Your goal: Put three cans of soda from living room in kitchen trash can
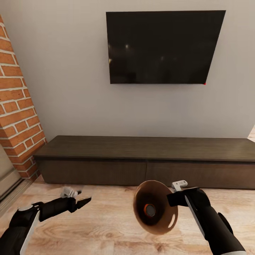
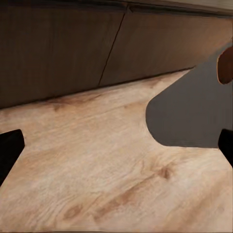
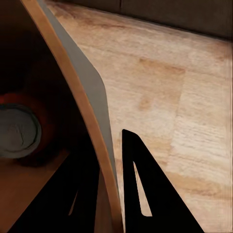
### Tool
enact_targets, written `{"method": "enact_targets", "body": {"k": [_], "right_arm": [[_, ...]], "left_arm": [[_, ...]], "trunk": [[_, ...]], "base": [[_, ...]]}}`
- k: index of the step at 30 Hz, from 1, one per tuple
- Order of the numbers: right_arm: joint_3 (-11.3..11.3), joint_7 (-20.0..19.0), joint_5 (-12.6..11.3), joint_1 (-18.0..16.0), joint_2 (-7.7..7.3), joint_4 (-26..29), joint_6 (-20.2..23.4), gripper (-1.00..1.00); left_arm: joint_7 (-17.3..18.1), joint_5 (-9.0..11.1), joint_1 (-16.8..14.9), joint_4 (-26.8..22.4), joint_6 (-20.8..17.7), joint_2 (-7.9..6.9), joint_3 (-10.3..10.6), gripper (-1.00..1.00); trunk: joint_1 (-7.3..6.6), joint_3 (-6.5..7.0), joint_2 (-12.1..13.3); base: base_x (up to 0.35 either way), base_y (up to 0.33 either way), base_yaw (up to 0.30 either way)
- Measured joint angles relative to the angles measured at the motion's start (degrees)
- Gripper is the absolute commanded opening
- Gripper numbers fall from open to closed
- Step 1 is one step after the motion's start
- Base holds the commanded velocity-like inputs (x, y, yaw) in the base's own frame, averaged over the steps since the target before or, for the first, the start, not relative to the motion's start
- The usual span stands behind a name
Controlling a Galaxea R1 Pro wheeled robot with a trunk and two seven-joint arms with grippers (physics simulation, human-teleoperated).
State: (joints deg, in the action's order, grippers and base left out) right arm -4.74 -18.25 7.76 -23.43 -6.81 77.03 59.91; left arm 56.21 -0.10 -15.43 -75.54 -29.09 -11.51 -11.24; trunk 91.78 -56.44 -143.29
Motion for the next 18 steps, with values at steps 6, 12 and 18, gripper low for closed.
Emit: {"method": "enact_targets", "body": {"k": [6, 12, 18], "right_arm": [[2.32, -0.22, 0.71, 0.65, -0.98, 0.76, -3.01, -1.00], [3.24, -0.45, -0.38, 4.07, -0.86, 3.88, -9.85, -1.00], [3.47, -0.96, -0.58, 12.16, -0.61, 3.62, -23.89, -1.00]], "left_arm": [[-10.27, 0.10, 0.18, 18.53, 18.10, 0.07, -0.11, 1.00], [-22.42, 0.29, 0.21, 22.98, 27.86, 0.11, -0.04, 1.00], [-24.79, 0.63, 0.21, 25.04, 30.21, 0.16, -0.39, 1.00]], "trunk": [[0.00, 0.00, 0.00], [0.00, 0.00, 0.00], [0.00, 0.00, 0.00]], "base": [[0.000, 0.000, 0.000], [0.000, 0.000, 0.000], [0.000, 0.000, 0.000]]}}
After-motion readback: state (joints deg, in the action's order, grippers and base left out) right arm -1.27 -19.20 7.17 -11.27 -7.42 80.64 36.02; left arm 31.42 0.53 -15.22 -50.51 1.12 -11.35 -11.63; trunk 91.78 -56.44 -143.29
